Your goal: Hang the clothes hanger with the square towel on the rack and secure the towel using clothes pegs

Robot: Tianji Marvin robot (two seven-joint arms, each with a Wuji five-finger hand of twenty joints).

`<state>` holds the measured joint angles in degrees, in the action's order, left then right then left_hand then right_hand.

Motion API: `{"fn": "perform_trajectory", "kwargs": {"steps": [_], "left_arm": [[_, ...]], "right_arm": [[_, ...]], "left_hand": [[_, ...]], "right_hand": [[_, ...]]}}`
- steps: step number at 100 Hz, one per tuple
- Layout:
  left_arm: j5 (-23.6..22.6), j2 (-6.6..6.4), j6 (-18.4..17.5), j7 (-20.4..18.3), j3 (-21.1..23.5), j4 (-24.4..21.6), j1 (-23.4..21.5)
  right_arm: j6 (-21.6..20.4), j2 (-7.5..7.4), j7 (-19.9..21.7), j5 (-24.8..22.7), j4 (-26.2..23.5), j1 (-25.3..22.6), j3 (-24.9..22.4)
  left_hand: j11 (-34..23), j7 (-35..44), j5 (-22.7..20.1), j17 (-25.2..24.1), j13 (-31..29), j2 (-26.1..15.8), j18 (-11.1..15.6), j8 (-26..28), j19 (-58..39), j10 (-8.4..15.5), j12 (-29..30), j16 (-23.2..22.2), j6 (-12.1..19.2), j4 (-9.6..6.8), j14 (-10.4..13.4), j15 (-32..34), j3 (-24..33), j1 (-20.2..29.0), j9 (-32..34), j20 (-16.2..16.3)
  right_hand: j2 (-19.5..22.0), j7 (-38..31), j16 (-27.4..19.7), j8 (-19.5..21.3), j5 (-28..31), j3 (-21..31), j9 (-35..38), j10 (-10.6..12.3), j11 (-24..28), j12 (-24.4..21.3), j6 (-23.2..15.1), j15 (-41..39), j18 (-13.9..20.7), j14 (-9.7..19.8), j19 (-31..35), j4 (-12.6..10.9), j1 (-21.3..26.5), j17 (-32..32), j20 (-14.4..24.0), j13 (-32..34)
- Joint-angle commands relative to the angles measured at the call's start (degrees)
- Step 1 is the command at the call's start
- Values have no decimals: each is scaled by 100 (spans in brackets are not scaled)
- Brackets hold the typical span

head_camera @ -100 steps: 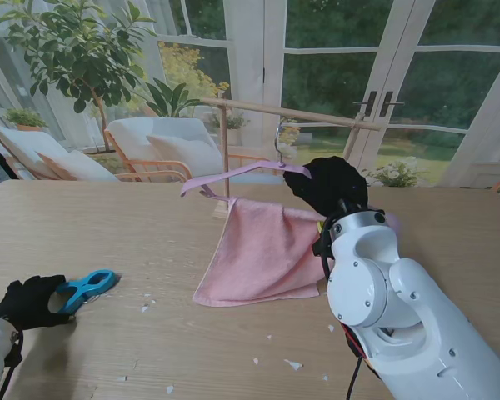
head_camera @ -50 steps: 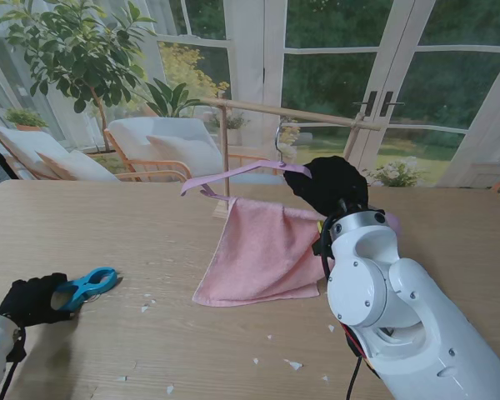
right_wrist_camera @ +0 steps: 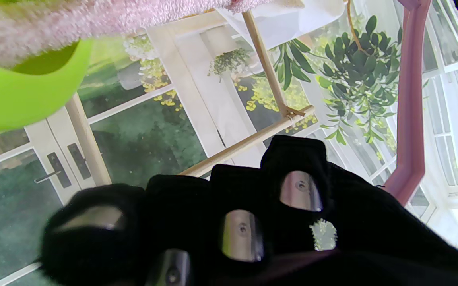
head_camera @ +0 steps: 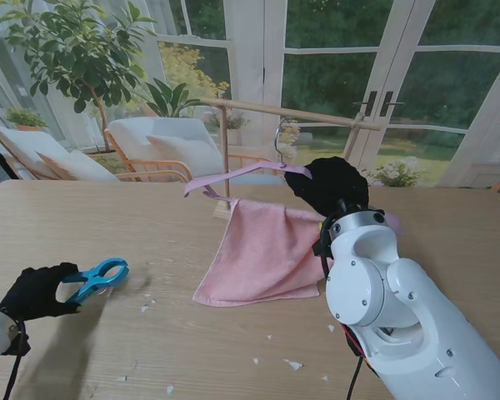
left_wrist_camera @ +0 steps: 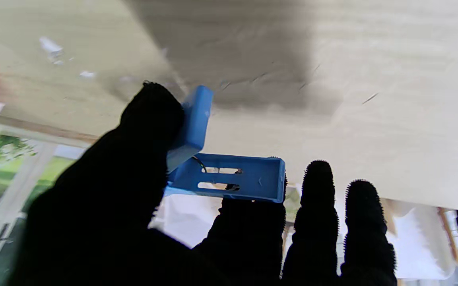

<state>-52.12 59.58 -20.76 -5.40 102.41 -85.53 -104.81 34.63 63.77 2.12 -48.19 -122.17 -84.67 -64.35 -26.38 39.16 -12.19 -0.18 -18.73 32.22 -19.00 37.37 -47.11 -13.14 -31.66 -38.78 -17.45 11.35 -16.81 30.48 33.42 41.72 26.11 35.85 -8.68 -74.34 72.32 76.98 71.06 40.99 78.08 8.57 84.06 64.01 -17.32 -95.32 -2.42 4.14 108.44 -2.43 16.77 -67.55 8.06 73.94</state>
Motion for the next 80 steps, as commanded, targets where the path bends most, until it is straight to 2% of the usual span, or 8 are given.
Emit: {"fn": "perform_trajectory", "kwargs": {"steps": [1, 24, 45, 61, 80], "left_arm": [[59, 2, -87, -161, 42, -350, -55], [99, -19, -322, -726, 213, -1585, -317], [-79, -25, -423, -964, 203, -2634, -328], [-482, -44, -608, -1022, 51, -3180, -139], [-942, -51, -707, -903, -322, -3472, 177]], "right_arm": [[128, 26, 140, -81, -37, 81, 58], [679, -21, 474, -392, 26, 456, 331], [1017, -54, 701, -471, 211, 819, 561], [1233, -70, 809, -533, 300, 1027, 715], [1372, -78, 860, -532, 281, 1120, 809]], "left_hand": [[-650, 1457, -636, -73, -25, -720, -13, 238, -217, 48, -107, -19, 314, -186, -107, 99, 880, 1167, 595, -50], [-631, 1448, -713, -3, -117, -679, -50, 226, -309, 14, -101, -32, 306, -197, -164, 135, 894, 1163, 692, -76], [-600, 1425, -788, 68, -209, -643, -103, 223, -400, -8, -94, -43, 280, -206, -213, 164, 903, 1192, 791, -103], [-569, 1402, -824, 193, -343, -619, -152, 233, -491, 38, -83, -31, 327, -225, -186, 174, 977, 1091, 885, -136], [-564, 1400, -897, 339, -495, -555, -264, 267, -609, 50, -81, -30, 360, -221, -195, 205, 1070, 1027, 1005, -158]], "right_hand": [[326, -128, 311, 172, 301, 128, 462, -337, 424, -27, -89, -1044, 579, 278, 1153, -449, 79, -404, 6532, 135], [351, -121, 306, 174, 286, 73, 462, -337, 424, -27, -96, -1035, 655, 328, 1153, -449, 104, -412, 6508, 137], [367, -113, 300, 178, 271, 33, 460, -327, 415, -30, -97, -1030, 702, 356, 1153, -460, 120, -415, 6490, 139], [370, -112, 300, 180, 272, 19, 462, -318, 407, -30, -97, -1028, 727, 375, 1153, -468, 133, -417, 6486, 139], [370, -108, 302, 183, 263, 0, 462, -319, 407, -28, -100, -1027, 751, 387, 1153, -470, 146, -419, 6483, 140]]}}
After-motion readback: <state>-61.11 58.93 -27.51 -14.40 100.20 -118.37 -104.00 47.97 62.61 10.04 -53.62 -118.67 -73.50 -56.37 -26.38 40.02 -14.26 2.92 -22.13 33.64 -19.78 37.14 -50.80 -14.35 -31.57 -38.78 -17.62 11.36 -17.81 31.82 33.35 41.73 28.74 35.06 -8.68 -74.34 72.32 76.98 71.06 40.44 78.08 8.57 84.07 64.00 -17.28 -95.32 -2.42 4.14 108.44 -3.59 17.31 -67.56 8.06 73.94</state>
